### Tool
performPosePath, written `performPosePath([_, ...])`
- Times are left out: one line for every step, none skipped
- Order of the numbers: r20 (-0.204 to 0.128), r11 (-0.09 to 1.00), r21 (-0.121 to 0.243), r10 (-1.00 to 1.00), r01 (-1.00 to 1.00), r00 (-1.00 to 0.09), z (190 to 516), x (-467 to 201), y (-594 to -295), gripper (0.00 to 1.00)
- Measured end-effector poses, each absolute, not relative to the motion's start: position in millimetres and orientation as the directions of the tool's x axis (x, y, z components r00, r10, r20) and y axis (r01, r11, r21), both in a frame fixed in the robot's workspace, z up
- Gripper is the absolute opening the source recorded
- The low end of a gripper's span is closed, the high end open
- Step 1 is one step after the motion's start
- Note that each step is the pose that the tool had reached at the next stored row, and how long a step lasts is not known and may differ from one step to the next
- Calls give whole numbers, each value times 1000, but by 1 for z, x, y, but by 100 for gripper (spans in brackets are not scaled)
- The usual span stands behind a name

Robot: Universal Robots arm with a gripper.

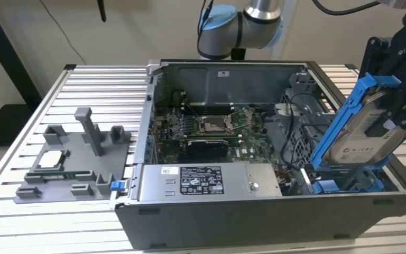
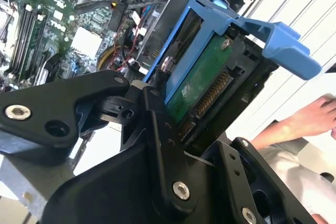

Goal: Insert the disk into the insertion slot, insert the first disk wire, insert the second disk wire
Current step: 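Insert the disk into the insertion slot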

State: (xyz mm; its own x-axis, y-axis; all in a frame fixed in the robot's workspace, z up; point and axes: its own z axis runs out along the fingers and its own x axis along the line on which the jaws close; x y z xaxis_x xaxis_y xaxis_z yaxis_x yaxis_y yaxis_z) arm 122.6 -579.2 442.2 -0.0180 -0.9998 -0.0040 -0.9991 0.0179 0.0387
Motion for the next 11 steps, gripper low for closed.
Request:
performPosePath([-6, 18, 39, -1000, -999, -18, 441, 123, -579, 0])
performPosePath([-7, 18, 39, -1000, -999, -18, 440, 124, -579, 0])
performPosePath([-9, 18, 39, -1000, -999, -18, 439, 124, -579, 0])
performPosePath([-11, 18, 39, -1000, -999, -18, 438, 125, -579, 0])
performPosePath([-13, 18, 39, -1000, -999, -18, 437, 125, -579, 0])
performPosePath([-15, 18, 39, -1000, -999, -18, 436, 126, -579, 0])
performPosePath([-17, 17, 39, -1000, -999, -18, 435, 127, -579, 0])
performPosePath([-19, 17, 39, -1000, -999, -18, 435, 128, -579, 0])
performPosePath([-22, 17, 39, -1000, -999, -18, 434, 128, -579, 0])
performPosePath([-24, 17, 39, -1000, -999, -18, 432, 129, -579, 0])
performPosePath([-27, 17, 39, -999, -999, -18, 431, 130, -579, 0])
